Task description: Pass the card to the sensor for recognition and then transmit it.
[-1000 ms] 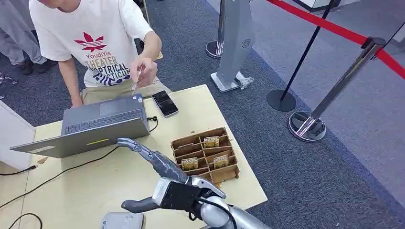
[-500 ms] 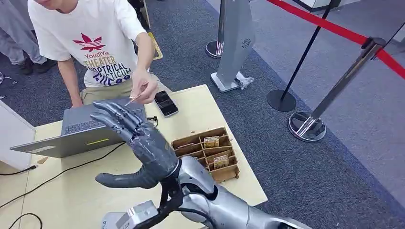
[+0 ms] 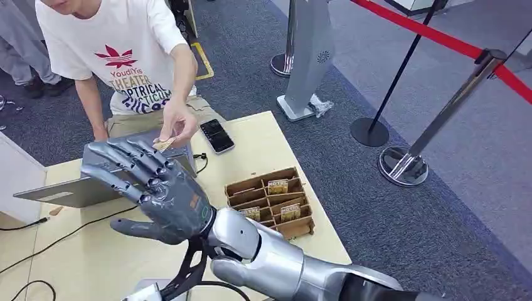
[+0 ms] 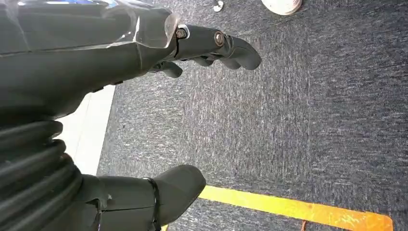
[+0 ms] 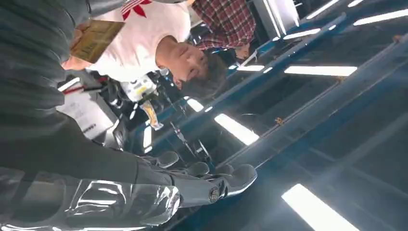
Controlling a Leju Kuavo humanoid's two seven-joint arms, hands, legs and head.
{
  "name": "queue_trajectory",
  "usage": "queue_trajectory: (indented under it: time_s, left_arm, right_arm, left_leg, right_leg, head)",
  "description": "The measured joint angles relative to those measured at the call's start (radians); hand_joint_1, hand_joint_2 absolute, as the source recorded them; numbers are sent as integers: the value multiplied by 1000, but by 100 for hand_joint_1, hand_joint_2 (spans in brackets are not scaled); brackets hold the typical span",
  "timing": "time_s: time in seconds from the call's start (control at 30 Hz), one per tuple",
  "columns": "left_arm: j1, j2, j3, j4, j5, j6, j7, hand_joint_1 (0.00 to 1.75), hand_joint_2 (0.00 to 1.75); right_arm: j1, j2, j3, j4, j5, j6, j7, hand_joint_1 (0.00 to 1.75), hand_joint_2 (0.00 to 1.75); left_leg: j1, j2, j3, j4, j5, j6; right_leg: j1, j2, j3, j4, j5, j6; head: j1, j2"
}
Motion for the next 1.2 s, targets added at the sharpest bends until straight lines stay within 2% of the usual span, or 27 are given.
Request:
queue_trajectory:
  time_s: [0.4, 0.67, 0.97, 1.03, 1.07, 1.1, 1.13, 1.17, 1.2]
  left_arm:
    - [1, 8, 0, 0, 4, -2, 6, 0, 175]
    - [3, 10, 3, 0, 26, 0, 10, 0, 175]
    - [6, 10, 21, 0, 39, 3, 8, 0, 175]
    - [7, 10, 25, 0, 39, 4, 5, 0, 175]
    - [7, 10, 26, 0, 39, 4, 2, 0, 175]
    - [7, 10, 27, 0, 39, 4, 2, 0, 175]
    - [7, 10, 27, 0, 39, 4, 1, 0, 175]
    - [7, 10, 27, 0, 37, 4, 0, 0, 175]
    - [8, 10, 27, 0, 36, 4, -1, 0, 175]
  right_arm:
    - [-50, 6, 30, 187, 140, -50, 65, 0, 175]
    - [-63, 9, 30, 256, 195, -51, 59, 0, 175]
    - [-89, 42, -20, 300, 208, -51, 38, 0, 175]
    - [-97, 50, -35, 308, 208, -51, 36, 10, 175]
    - [-101, 53, -40, 311, 208, -51, 35, 37, 175]
    - [-105, 57, -46, 315, 207, -51, 35, 99, 175]
    - [-108, 61, -53, 318, 207, -51, 35, 99, 175]
    - [-110, 63, -58, 321, 207, -51, 35, 134, 175]
    - [-112, 63, -63, 325, 207, -51, 35, 143, 175]
  left_leg:
    - [0, 0, 0, 0, 0, 0]
    - [0, 0, 0, 0, 0, 0]
    - [0, 0, 0, 0, 0, 0]
    - [0, 0, 0, 0, 0, 0]
    - [0, 0, 0, 0, 0, 0]
    - [0, 0, 0, 0, 0, 0]
    - [0, 0, 0, 0, 0, 0]
    - [0, 0, 0, 0, 0, 0]
    - [0, 0, 0, 0, 0, 0]
  right_leg:
    - [0, 0, 0, 0, 0, 0]
    - [0, 0, 0, 0, 0, 0]
    - [0, 0, 0, 0, 0, 0]
    - [0, 0, 0, 0, 0, 0]
    - [0, 0, 0, 0, 0, 0]
    - [0, 0, 0, 0, 0, 0]
    - [0, 0, 0, 0, 0, 0]
    - [0, 0, 0, 0, 0, 0]
    - [0, 0, 0, 0, 0, 0]
  head:
    - [0, 0]
    - [0, 0]
    - [0, 0]
    - [0, 0]
    - [0, 0]
    - [0, 0]
    - [0, 0]
    - [0, 0]
    - [0, 0]
